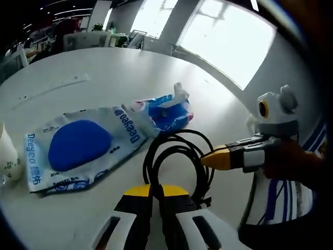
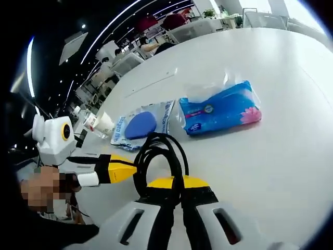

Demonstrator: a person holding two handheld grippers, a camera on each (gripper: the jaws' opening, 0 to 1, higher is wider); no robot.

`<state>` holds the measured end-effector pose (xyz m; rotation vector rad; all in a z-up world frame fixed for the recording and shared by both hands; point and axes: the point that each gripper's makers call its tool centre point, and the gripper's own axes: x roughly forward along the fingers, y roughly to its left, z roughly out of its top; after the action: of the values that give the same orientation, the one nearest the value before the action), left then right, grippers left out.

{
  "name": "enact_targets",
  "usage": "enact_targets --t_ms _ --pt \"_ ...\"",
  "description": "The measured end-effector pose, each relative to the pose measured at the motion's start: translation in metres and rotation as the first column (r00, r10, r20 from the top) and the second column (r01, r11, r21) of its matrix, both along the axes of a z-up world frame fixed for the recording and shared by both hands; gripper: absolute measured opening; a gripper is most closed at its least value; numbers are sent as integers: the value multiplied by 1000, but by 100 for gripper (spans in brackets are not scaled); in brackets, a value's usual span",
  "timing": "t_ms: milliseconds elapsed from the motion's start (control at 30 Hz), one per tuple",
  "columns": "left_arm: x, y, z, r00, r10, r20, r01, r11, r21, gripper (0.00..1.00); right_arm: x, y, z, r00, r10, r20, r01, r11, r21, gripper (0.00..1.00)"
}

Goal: Arrange the tabletop items into an orderly group along one side of the table until the central work area is clear of visible clutter.

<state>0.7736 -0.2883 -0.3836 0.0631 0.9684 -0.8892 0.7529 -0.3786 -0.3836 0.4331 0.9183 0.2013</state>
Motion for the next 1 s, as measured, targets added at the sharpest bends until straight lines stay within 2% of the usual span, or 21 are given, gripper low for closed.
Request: enact_targets --t_ms 167,433,600,700,800,867,1000 --pt "2 -4 -4 1000 5 -3 -5 1000 13 3 -1 -2 -7 1000 -7 -23 7 1000 2 0" --pt "3 -6 -12 1000 10 0 -10 999 35 3 1 -3 -14 1000 4 -29 -4 1000 -13 0" --pt "5 -4 -13 1000 9 11 -10 999 50 4 2 -4 -17 999 33 -1 -33 998 -56 1" --pt "2 -3 -16 999 -22 29 20 996 83 4 6 -9 -21 994 102 26 -98 985 -143 3" --pt "4 -3 -17 999 -22 34 19 996 82 3 3 -3 -20 994 107 22 -103 984 -146 5" --pt "4 -3 -17 999 -28 42 25 996 84 3 10 -9 -19 993 105 48 -96 982 -163 7" --pt "7 0 -14 998 -23 58 18 996 86 4 11 -9 -16 994 91 63 -80 984 -159 13"
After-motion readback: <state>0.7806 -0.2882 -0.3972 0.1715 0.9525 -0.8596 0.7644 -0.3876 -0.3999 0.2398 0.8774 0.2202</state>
